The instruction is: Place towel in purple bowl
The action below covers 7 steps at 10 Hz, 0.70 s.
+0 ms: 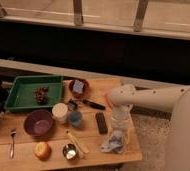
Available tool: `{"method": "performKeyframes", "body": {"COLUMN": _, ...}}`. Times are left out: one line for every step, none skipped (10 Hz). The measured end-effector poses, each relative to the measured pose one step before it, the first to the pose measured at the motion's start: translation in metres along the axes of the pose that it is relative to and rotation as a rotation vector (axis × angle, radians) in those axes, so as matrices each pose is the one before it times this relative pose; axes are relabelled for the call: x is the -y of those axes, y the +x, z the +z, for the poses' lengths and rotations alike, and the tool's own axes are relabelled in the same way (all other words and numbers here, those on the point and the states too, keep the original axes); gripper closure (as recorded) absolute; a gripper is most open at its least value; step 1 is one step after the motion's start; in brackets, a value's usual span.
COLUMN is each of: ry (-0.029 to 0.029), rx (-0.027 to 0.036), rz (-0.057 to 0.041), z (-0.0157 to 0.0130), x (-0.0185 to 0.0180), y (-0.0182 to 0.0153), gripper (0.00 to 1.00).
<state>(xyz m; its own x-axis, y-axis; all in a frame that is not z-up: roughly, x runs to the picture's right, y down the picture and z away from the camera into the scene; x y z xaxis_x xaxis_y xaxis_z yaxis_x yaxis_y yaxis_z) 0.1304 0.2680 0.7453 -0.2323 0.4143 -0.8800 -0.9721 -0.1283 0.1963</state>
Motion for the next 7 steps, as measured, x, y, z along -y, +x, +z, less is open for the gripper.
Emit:
{"method": "performKeyframes", "body": {"ry": 0.00048, "rx": -0.01961, "rz": -0.00133, "z": 0.00955, "x": -0.0014, "y": -0.00398, "gripper": 0.35}}
{"method": "performKeyframes", "body": {"ry": -0.0008, "rx": -0.03106, "rz": 0.00974, "z": 0.01258, "x": 0.0032, "y": -0.00746, "gripper": 0.36}}
{"method": "performKeyframes", "body": {"ry": -0.00275, "rx": -0.01417, "rz": 0.00561, "z": 0.00777, "x": 0.00226, "y": -0.00493, "gripper": 0.42}}
{"method": "performKeyframes", "body": {"ry": -0.00134, "rx": -0.00785, "rz": 0.00321, "z": 0.0048, "x": 0.00177, "y": -0.00268, "gripper": 0.53}}
{"method": "performKeyframes", "body": {"ry": -0.00402, "rx": -0.00008, "rz": 0.00475, "z": -0.00036, "x": 0.00239, "y": -0.00081, "gripper": 0.62}}
{"method": "performKeyframes", "body": {"ry": -0.00417, "rx": 0.0061, "rz": 0.006, "z": -0.00473, "x": 0.00317, "y": 0.00115, "gripper": 0.73}}
{"method": "performKeyframes", "body": {"ry": -0.00296, "rx": 0.0088, "rz": 0.00324, "z": -0.00492, "x": 0.00247, "y": 0.00191, "gripper": 0.82}}
